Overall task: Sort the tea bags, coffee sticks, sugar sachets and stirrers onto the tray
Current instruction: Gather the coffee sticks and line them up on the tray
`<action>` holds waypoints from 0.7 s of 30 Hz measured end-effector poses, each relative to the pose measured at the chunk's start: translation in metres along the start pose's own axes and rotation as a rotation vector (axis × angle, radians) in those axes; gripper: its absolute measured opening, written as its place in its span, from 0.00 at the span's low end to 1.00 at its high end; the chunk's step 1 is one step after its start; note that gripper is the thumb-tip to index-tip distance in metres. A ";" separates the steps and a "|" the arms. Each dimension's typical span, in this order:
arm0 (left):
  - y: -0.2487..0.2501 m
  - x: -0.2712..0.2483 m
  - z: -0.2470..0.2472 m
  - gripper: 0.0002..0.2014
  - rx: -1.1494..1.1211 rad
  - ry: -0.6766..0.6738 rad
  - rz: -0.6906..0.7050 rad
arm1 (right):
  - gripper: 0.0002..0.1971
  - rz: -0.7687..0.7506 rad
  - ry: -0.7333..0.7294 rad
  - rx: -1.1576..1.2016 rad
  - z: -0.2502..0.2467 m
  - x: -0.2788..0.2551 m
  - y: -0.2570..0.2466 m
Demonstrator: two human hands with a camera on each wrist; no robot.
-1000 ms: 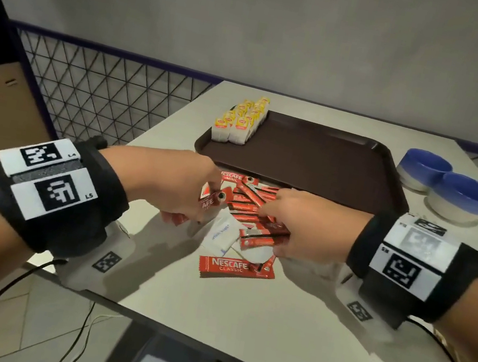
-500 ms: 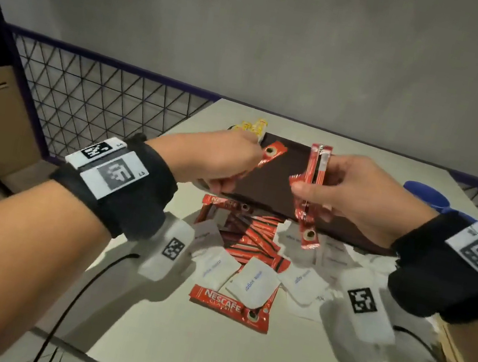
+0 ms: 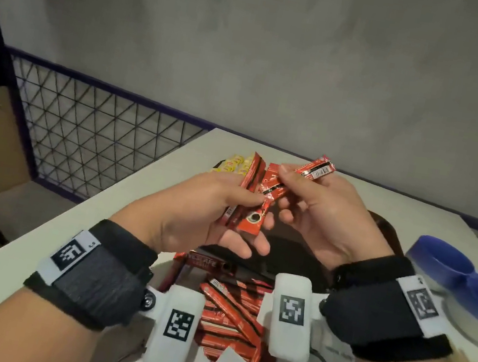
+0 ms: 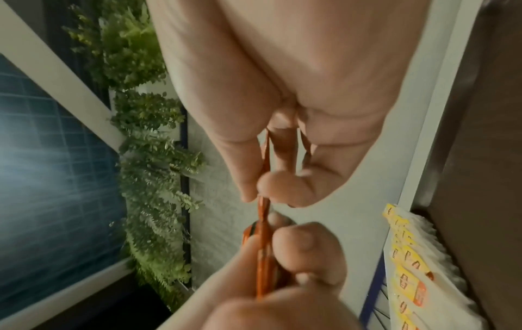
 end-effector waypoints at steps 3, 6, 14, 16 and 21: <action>0.005 -0.007 -0.002 0.12 -0.024 0.014 0.035 | 0.20 -0.031 0.115 -0.009 -0.013 0.003 -0.004; 0.009 -0.011 -0.004 0.12 -0.035 0.007 0.077 | 0.19 -0.065 0.172 0.169 -0.030 0.000 -0.009; 0.012 -0.007 -0.009 0.08 -0.163 0.088 0.146 | 0.22 -0.045 -0.009 -0.116 0.012 -0.022 -0.021; 0.015 -0.006 -0.012 0.08 -0.140 0.115 0.188 | 0.17 -0.154 -0.003 -0.358 0.026 -0.033 -0.031; 0.018 -0.007 -0.013 0.03 -0.107 0.124 0.223 | 0.19 -0.316 0.024 -0.711 0.041 -0.046 -0.040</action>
Point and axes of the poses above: each hand's wrist, its own x-axis towards the middle knuckle, its own z-axis out of the palm, y = z × x, the point moved 10 cm from there along x, towards the middle knuckle, and after that the axes turned 15 degrees about z, right-handed, at the moved point
